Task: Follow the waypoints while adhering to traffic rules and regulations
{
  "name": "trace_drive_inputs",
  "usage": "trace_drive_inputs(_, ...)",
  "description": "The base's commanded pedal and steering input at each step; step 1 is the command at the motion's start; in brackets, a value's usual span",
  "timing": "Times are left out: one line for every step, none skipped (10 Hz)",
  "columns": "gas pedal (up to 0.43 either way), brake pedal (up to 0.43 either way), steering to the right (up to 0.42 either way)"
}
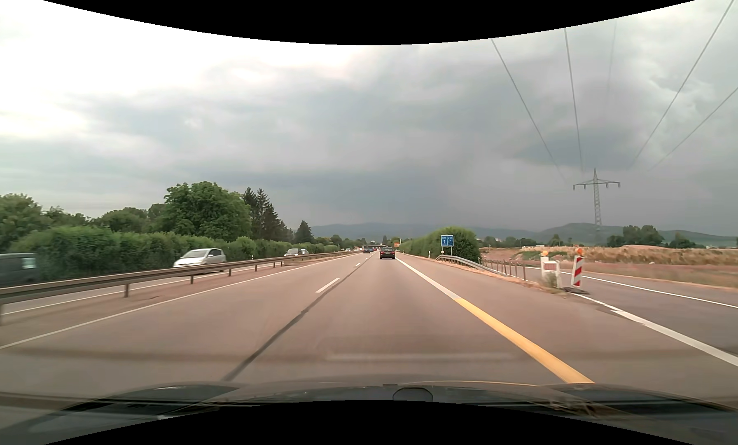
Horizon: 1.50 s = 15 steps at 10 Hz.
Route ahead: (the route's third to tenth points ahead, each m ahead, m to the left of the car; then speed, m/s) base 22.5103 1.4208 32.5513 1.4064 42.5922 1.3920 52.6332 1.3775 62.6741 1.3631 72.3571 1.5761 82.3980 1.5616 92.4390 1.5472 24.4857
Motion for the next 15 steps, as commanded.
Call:
trace_drive_inputs(0.118, 0.0, -0.001)
trace_drive_inputs(0.118, 0.0, -0.002)
trace_drive_inputs(0.118, 0.0, -0.001)
trace_drive_inputs(0.118, 0.0, -0.001)
trace_drive_inputs(0.118, 0.0, -0.002)
trace_drive_inputs(0.118, 0.0, -0.001)
trace_drive_inputs(0.118, 0.0, -0.001)
trace_drive_inputs(0.118, 0.0, -0.001)
trace_drive_inputs(0.118, 0.0, -0.001)
trace_drive_inputs(0.118, 0.0, -0.001)
trace_drive_inputs(0.118, 0.0, -0.001)
trace_drive_inputs(0.118, 0.0, -0.001)
trace_drive_inputs(0.118, 0.0, -0.002)
trace_drive_inputs(0.118, 0.0, -0.001)
trace_drive_inputs(0.118, 0.0, -0.001)
